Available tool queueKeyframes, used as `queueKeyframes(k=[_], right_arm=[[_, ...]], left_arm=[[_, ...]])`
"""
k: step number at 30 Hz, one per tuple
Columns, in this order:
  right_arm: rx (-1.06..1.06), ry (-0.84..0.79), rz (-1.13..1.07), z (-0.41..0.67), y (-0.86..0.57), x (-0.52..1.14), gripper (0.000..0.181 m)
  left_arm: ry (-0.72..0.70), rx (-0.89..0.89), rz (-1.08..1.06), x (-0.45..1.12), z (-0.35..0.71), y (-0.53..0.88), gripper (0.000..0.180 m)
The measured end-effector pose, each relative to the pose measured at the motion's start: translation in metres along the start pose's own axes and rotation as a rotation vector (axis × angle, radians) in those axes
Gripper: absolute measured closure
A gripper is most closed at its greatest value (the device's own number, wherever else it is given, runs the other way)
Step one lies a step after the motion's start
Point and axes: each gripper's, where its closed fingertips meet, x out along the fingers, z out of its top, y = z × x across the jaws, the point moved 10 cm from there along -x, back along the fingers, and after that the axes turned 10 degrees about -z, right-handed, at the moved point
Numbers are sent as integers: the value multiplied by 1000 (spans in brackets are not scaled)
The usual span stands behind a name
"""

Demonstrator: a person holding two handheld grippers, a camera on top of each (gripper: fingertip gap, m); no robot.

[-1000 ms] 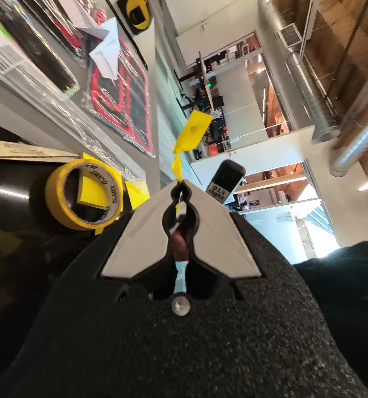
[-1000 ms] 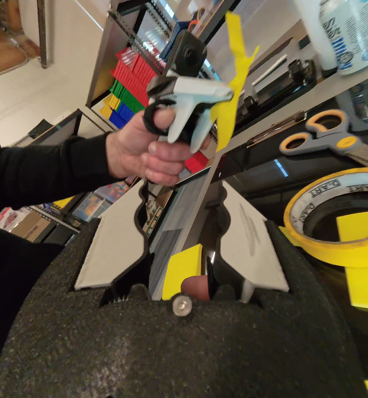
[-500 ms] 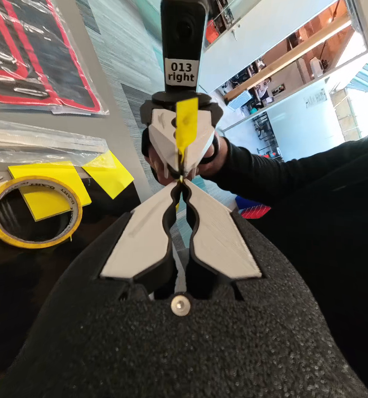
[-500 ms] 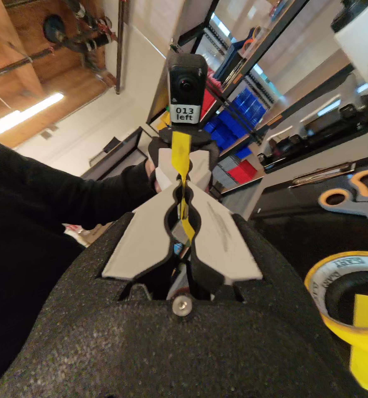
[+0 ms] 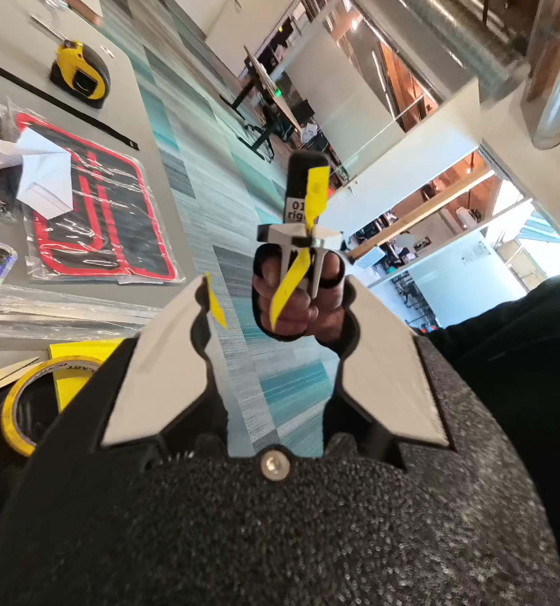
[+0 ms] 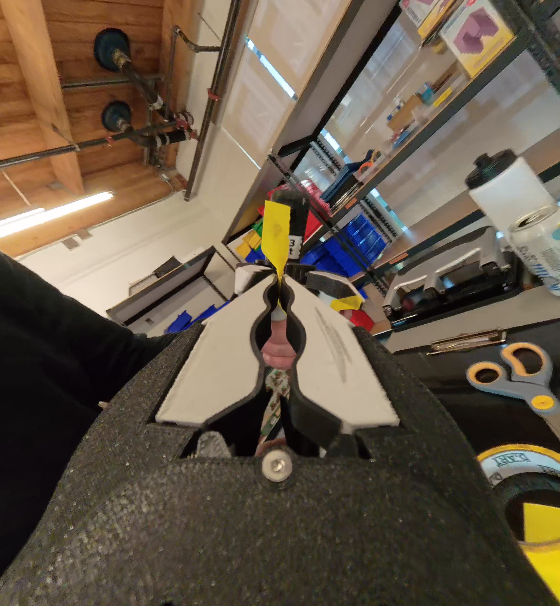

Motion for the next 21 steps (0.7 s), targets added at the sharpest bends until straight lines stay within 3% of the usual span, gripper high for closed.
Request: queueKeyframes(k=[4, 8, 15, 21], right_arm=[[-30, -44, 21, 20, 12, -9, 181], [7, -93, 26, 33, 20, -12, 181], [-6, -183, -58, 38, 31, -15, 181], [-71, -204, -70, 37, 43, -15, 181]], left_arm=[[-72, -18, -12, -11, 3, 7, 105], [-11, 112, 48, -2, 0, -9, 103], [-79, 194, 39, 19, 1, -28, 129], [-137, 129, -25, 32, 0, -31, 145]])
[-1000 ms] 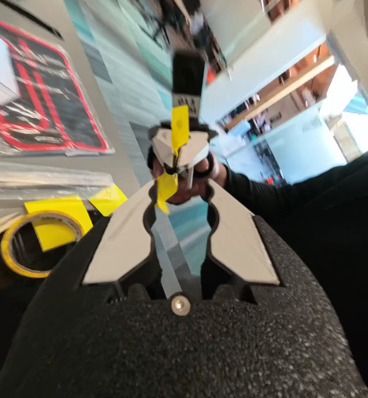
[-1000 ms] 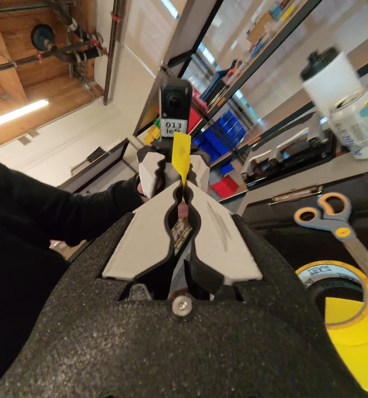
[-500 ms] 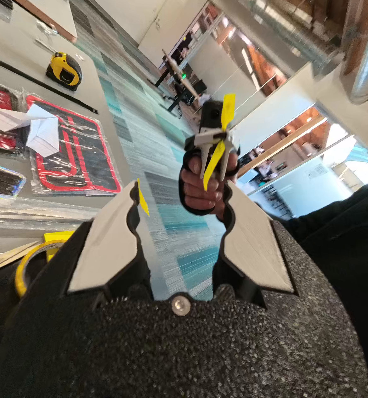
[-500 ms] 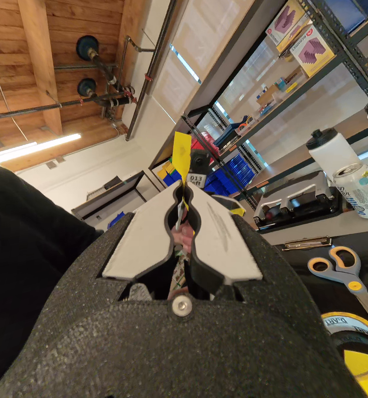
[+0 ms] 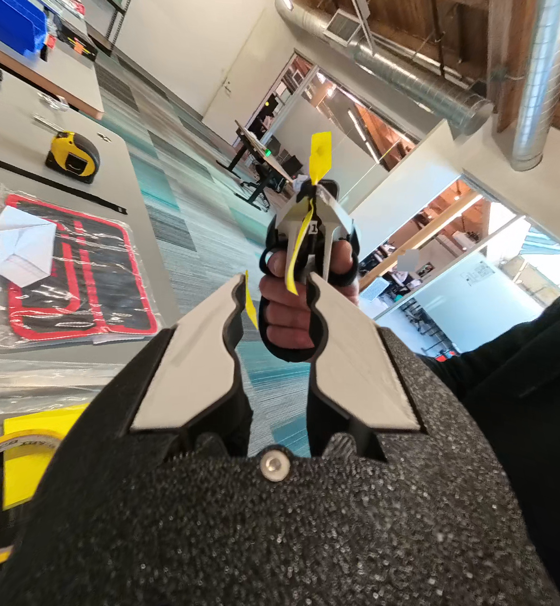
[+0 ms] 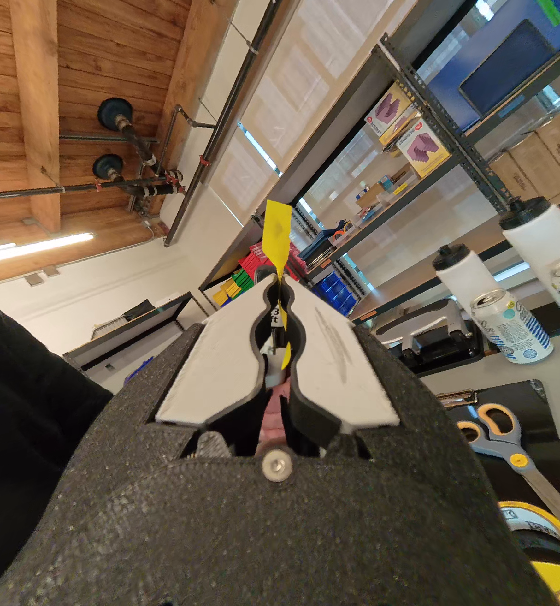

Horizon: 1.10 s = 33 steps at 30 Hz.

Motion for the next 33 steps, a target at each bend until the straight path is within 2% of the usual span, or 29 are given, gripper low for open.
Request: queueKeyframes(k=[6, 8, 14, 15, 19, 27, 30, 33], right_arm=[[-29, -7, -22, 3, 6, -6, 181], [-44, -17, -62, 4, 6, -11, 181], [-169, 111, -84, 16, 12, -23, 149], [-217, 133, -122, 22, 13, -27, 141], [-437, 242, -246, 50, 20, -49, 129], [-825, 737, -114, 56, 71, -4, 134], [-867, 842, -106, 49, 66, 13, 147], [-876, 881, -119, 47, 60, 22, 179]], left_arm=[[-18, -14, -18, 8, 1, -4, 180], [-14, -14, -30, 10, 3, -6, 180], [106, 19, -12, 11, 14, -14, 180], [129, 40, -10, 10, 17, -17, 180], [264, 104, 2, 3, 33, -26, 180], [638, 348, 96, 13, 56, -57, 180], [697, 397, 105, 16, 62, -66, 180], [709, 412, 103, 13, 65, -71, 180]])
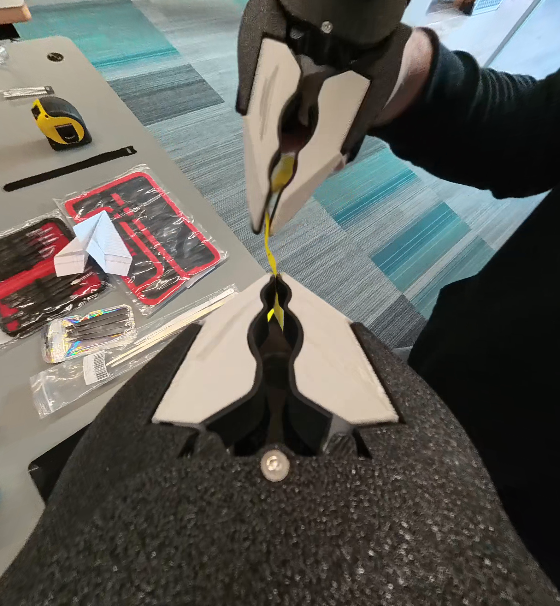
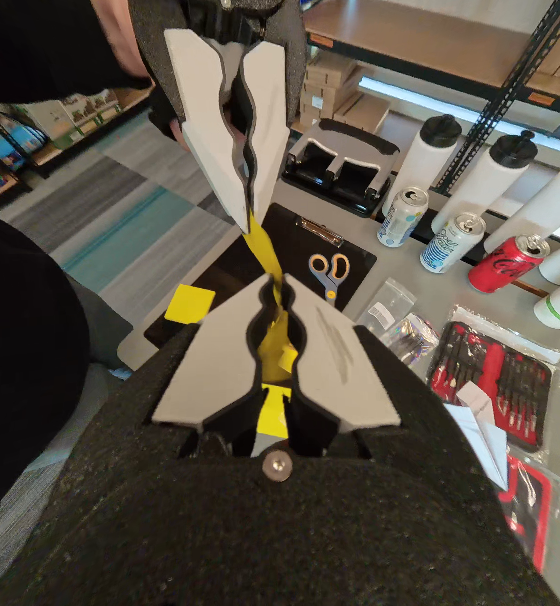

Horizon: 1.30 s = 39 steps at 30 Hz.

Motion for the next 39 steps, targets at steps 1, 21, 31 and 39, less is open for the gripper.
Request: queueKeyframes(k=[1, 21, 31, 39], right_arm=[[1, -11, 33, 2, 1, 1, 181], [-118, 58, 22, 37, -2, 23, 181], [-110, 54, 16, 39, -1, 25, 181], [-116, 53, -2, 39, -2, 21, 181]], left_arm=[[-9, -1, 14, -2, -1, 1, 180], [-12, 140, 178, -18, 21, -6, 156], [-19, 111, 160, -14, 20, -2, 178], [-3, 97, 162, -14, 23, 0, 177]])
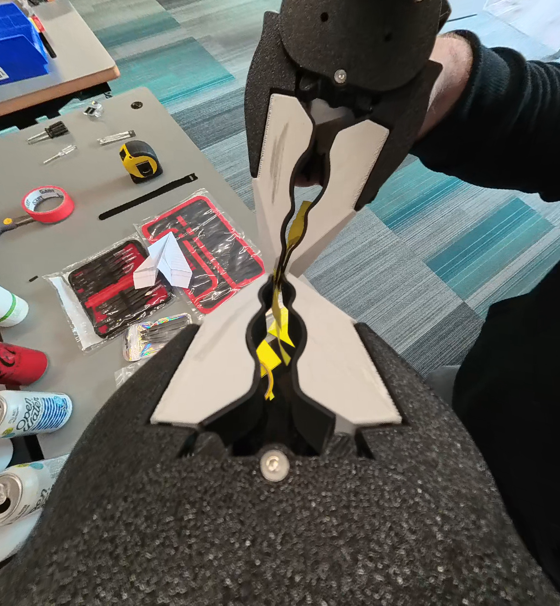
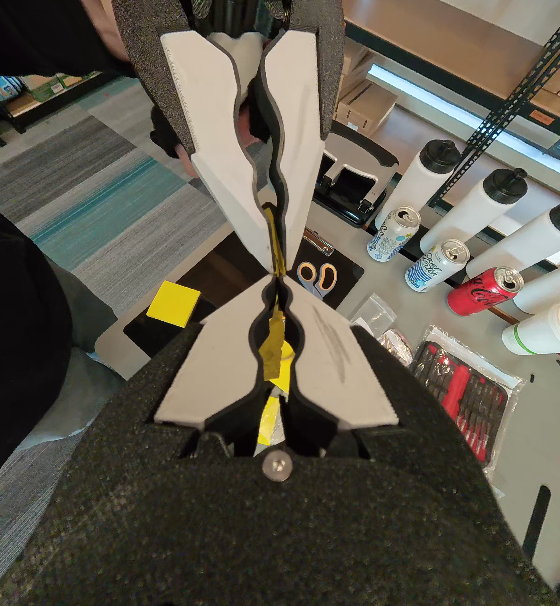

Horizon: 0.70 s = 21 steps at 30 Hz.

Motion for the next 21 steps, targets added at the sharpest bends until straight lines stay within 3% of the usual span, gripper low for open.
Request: queueKeyframes(k=[9, 17, 21], right_arm=[[-89, 30, -101, -2, 1, 6, 181], [-551, 198, -434, 2, 11, 39, 181], [-519, 189, -412, -14, 11, 50, 181]], left_arm=[[14, -62, 9, 4, 1, 7, 180], [-197, -476, -72, 6, -36, 47, 180], [-204, -523, -38, 19, -52, 49, 180]])
